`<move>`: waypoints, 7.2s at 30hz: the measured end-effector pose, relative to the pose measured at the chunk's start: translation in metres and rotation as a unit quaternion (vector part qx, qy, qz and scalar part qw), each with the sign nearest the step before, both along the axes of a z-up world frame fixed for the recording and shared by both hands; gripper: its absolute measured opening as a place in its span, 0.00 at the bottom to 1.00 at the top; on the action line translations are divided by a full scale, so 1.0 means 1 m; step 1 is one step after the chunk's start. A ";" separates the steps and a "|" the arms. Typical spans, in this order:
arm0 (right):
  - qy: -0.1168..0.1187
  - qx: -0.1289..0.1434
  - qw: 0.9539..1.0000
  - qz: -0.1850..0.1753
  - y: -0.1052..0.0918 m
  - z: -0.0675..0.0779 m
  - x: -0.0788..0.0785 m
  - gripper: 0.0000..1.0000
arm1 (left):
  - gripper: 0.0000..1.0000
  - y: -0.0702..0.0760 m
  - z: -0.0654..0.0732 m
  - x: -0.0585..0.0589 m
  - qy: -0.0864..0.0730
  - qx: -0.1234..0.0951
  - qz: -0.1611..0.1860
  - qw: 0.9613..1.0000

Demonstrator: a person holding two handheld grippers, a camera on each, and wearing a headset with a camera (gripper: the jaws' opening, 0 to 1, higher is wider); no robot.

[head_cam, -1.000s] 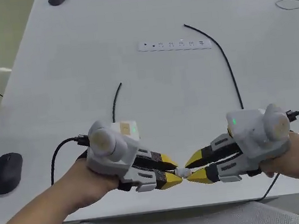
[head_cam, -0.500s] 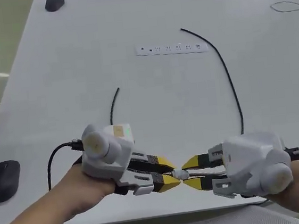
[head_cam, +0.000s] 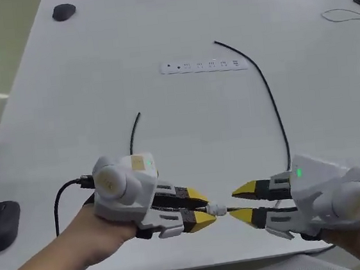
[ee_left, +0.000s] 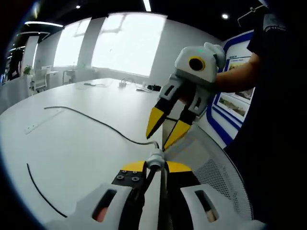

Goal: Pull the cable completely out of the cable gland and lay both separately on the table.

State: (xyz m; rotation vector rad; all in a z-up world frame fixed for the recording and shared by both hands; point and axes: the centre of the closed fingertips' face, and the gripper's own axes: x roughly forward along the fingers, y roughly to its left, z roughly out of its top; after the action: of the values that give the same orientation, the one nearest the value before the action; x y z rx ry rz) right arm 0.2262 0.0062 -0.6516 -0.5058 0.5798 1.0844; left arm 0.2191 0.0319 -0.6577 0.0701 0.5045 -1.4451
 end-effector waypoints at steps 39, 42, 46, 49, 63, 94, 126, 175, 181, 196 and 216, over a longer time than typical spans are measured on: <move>-0.069 -0.034 0.996 -0.042 0.008 -0.002 0.020 0.00 | 0.15 -0.004 0.018 0.023 -0.041 0.001 0.048 0.998; -0.067 -0.033 0.996 -0.047 0.007 -0.003 0.021 0.00 | 0.15 -0.003 0.018 0.024 -0.042 0.001 0.048 0.998; -0.053 -0.022 0.996 -0.070 0.002 -0.004 0.023 0.00 | 0.15 -0.003 0.019 0.024 -0.039 0.000 0.050 0.998; -0.050 -0.022 0.995 -0.078 -0.002 -0.006 0.024 0.00 | 0.15 -0.003 0.018 0.025 -0.041 0.002 0.051 0.998; 0.015 0.000 0.979 -0.201 -0.046 -0.031 0.035 0.00 | 0.15 -0.002 0.022 0.026 -0.033 -0.008 0.062 0.997; 0.042 -0.010 0.969 -0.242 -0.068 -0.051 0.026 0.08 | 0.15 0.000 0.022 0.019 -0.025 -0.008 0.066 0.997; -0.106 -0.105 0.987 -0.055 0.012 0.002 -0.003 0.05 | 0.15 0.002 0.023 -0.001 -0.034 0.007 0.058 0.998; 0.077 0.030 0.946 -0.314 -0.066 -0.054 0.014 0.00 | 0.15 -0.002 0.021 0.000 -0.039 0.011 0.066 0.997; 0.093 0.038 0.934 -0.342 -0.072 -0.057 0.020 0.00 | 0.15 -0.001 0.022 0.003 -0.040 0.009 0.068 0.997; 0.093 0.037 0.938 -0.331 -0.068 -0.055 0.024 0.02 | 0.15 0.006 0.020 0.016 -0.033 0.007 0.076 0.997; -0.028 -0.036 0.993 -0.108 0.013 -0.003 0.022 0.17 | 0.15 0.007 0.018 0.024 -0.007 -0.002 0.076 0.997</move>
State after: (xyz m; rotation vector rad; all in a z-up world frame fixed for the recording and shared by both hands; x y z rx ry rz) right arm 0.2480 0.0197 -0.6549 -0.5214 0.6113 0.8435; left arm 0.2432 0.0388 -0.6399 0.0392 0.4853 -1.2963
